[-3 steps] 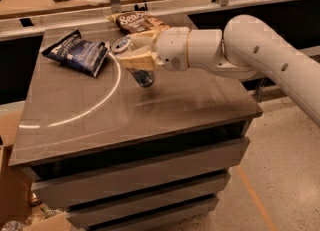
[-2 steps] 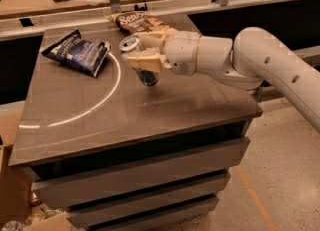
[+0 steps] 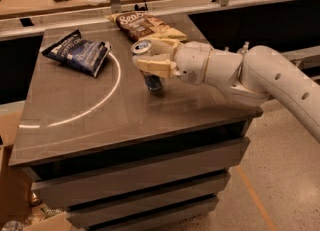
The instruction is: Place redbull can upright
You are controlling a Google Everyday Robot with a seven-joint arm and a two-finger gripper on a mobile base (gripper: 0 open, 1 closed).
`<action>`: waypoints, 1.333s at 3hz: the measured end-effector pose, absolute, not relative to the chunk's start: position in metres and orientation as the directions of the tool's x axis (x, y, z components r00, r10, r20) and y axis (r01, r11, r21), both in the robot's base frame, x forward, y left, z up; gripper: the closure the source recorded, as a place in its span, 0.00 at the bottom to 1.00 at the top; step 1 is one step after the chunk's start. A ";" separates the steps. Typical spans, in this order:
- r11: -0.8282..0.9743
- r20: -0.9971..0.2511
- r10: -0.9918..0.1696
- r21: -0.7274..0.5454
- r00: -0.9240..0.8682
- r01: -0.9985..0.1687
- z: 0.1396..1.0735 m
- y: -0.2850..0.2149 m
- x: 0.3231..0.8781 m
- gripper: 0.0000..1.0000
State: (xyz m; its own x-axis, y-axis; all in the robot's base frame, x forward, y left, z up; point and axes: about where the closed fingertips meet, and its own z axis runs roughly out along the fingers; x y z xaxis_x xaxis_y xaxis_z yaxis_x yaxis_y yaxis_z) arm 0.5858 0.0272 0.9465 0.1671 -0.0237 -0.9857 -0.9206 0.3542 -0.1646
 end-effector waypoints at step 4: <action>0.406 -0.989 0.050 -0.106 0.138 -0.908 0.927 0.018 0.583 0.53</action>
Offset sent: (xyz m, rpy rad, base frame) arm 0.0025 -0.0099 -0.0130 0.0747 -0.0043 -0.0114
